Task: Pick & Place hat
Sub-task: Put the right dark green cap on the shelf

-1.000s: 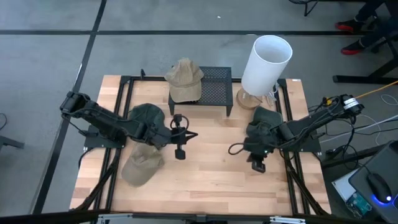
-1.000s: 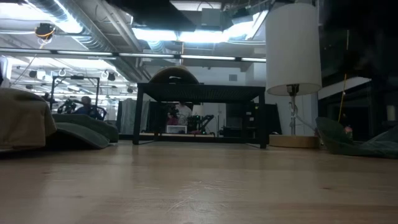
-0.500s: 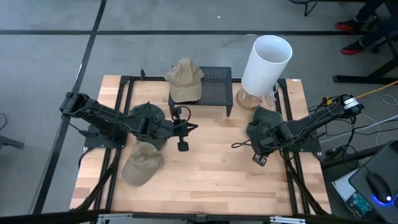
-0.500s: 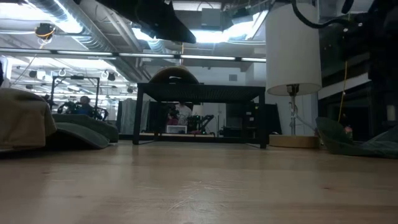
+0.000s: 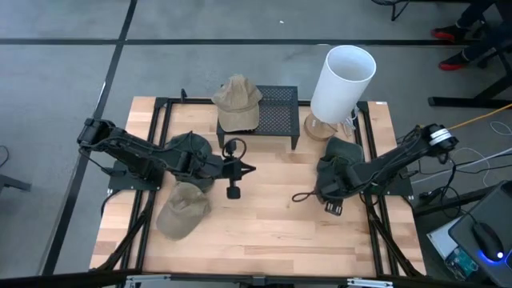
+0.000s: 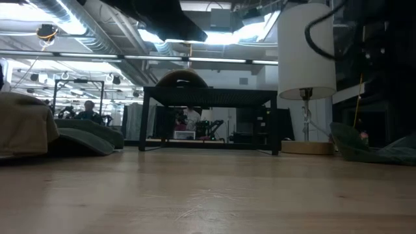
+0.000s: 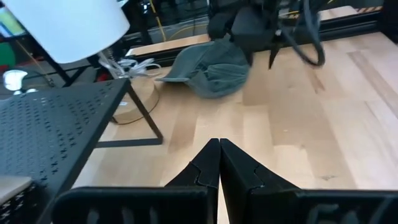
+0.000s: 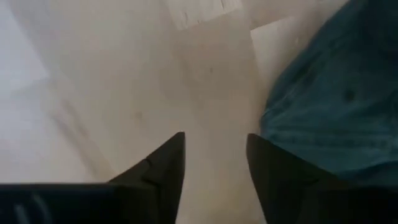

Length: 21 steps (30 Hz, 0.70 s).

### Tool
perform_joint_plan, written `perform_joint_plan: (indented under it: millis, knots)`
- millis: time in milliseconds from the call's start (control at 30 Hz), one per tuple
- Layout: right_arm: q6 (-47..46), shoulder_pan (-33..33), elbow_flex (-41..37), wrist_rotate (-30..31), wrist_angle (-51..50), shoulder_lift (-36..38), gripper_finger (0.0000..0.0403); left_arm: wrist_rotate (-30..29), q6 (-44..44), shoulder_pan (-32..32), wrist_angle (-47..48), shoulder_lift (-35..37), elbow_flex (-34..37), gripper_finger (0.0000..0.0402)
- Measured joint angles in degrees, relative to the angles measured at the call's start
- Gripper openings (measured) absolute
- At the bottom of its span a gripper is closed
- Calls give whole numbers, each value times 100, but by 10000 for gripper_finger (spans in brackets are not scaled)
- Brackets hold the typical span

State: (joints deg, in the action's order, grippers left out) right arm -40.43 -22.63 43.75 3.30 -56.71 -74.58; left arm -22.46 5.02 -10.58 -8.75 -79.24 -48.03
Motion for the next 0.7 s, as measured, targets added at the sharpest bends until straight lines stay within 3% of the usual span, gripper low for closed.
perform_joint_plan:
  millis: [200,367,700]
  knots:
    - [454,0,-1,468,-214,-686,194,-29,-76,-107,0,-2,-2,1]
    - [339,2,-4,474,-530,-1036,195,-33,-83,-197,0,-2,-1,5]
    - [338,2,-4,887,-214,-1578,195,-36,-232,-257,4,-2,-2,2]
